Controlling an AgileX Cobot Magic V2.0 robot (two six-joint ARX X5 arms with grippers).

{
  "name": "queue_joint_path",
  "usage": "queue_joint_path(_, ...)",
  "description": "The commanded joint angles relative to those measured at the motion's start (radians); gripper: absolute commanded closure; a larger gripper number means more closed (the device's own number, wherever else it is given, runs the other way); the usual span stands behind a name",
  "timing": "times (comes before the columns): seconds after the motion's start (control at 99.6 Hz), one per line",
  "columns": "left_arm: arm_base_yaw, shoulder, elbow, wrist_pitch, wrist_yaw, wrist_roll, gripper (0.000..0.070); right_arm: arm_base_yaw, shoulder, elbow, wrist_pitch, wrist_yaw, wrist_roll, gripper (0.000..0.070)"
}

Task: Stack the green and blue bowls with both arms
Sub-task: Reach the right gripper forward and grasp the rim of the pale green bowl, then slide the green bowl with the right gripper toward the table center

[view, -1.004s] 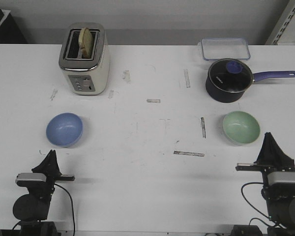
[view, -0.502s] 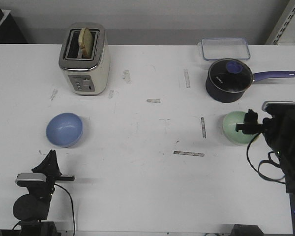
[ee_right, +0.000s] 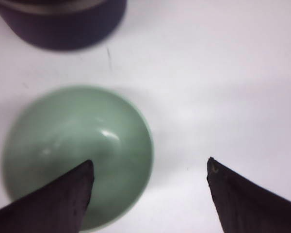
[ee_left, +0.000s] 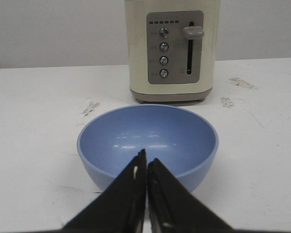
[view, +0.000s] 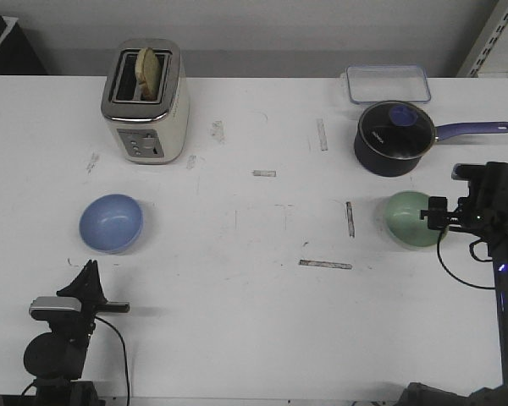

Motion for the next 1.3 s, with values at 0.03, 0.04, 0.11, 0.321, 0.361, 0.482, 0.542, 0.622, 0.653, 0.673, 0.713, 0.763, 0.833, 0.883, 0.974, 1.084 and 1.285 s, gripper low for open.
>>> queue_joint_path(0.03,0.001,-0.002,-0.022,0.010,-0.002,-0.002,0.0699,-0.016,0.072,0.014,-0.001,-0.005,-0.037,0.0204)
queue_joint_path(0.04,0.001,-0.002,-0.022,0.010,-0.002,-0.002,0.0699,-0.018,0.079,0.014,-0.001,-0.006,-0.037,0.0205)
queue_joint_path(0.11,0.001,-0.002,-0.022,0.010,-0.002,-0.002,0.0699,-0.028,0.122,0.014,0.001,-0.023,-0.039,0.0220)
queue_joint_path(0.321,0.001,-0.002,-0.022,0.010,-0.002,-0.002,0.0699,-0.035,0.213,0.010,0.026,-0.057,-0.040,0.0317)
queue_joint_path(0.361,0.001,-0.002,-0.022,0.010,-0.002,-0.002,0.0699,-0.035,0.223,0.010,0.032,-0.058,-0.041,0.0374)
queue_joint_path(0.482,0.001,-0.002,-0.022,0.010,-0.002,-0.002,0.0699,-0.035,0.240,0.007,0.049,-0.058,-0.043,0.0538)
queue_joint_path(0.542,0.001,-0.002,-0.022,0.010,-0.002,-0.002,0.0699,-0.035,0.241,0.000,0.060,-0.058,-0.043,0.0589)
queue_joint_path(0.622,0.001,-0.002,-0.022,0.010,-0.002,-0.002,0.0699,-0.035,0.242,-0.008,0.071,-0.058,-0.043,0.0697)
queue_joint_path(0.653,0.001,-0.002,-0.022,0.010,-0.002,-0.002,0.0699,-0.035,0.242,-0.008,0.074,-0.058,-0.043,0.0700)
queue_joint_path(0.673,0.001,-0.002,-0.022,0.010,-0.002,-0.002,0.0699,-0.035,0.242,-0.008,0.077,-0.058,-0.043,0.0700)
queue_joint_path(0.713,0.001,-0.002,-0.022,0.010,-0.002,-0.002,0.0699,-0.035,0.242,-0.008,0.082,-0.058,-0.043,0.0700)
queue_joint_path(0.763,0.001,-0.002,-0.022,0.010,-0.002,-0.002,0.0699,-0.035,0.241,-0.008,0.085,-0.058,-0.043,0.0700)
queue_joint_path(0.833,0.001,-0.002,-0.022,0.010,-0.002,-0.002,0.0699,-0.035,0.240,-0.007,0.085,-0.059,-0.042,0.0700)
queue_joint_path(0.883,0.001,-0.002,-0.022,0.010,-0.002,-0.002,0.0699,-0.035,0.234,-0.007,0.084,-0.060,-0.042,0.0700)
queue_joint_path(0.974,0.001,-0.002,-0.022,0.010,-0.002,-0.002,0.0699,-0.034,0.205,-0.006,0.083,-0.087,-0.035,0.0700)
queue_joint_path(1.084,0.001,-0.002,-0.022,0.010,-0.002,-0.002,0.0699,-0.018,0.142,0.002,0.083,-0.122,-0.033,0.0700)
queue_joint_path(1.285,0.001,-0.002,-0.022,0.010,-0.002,-0.002,0.0699,0.084,-0.023,0.022,0.064,-0.212,0.053,0.0700)
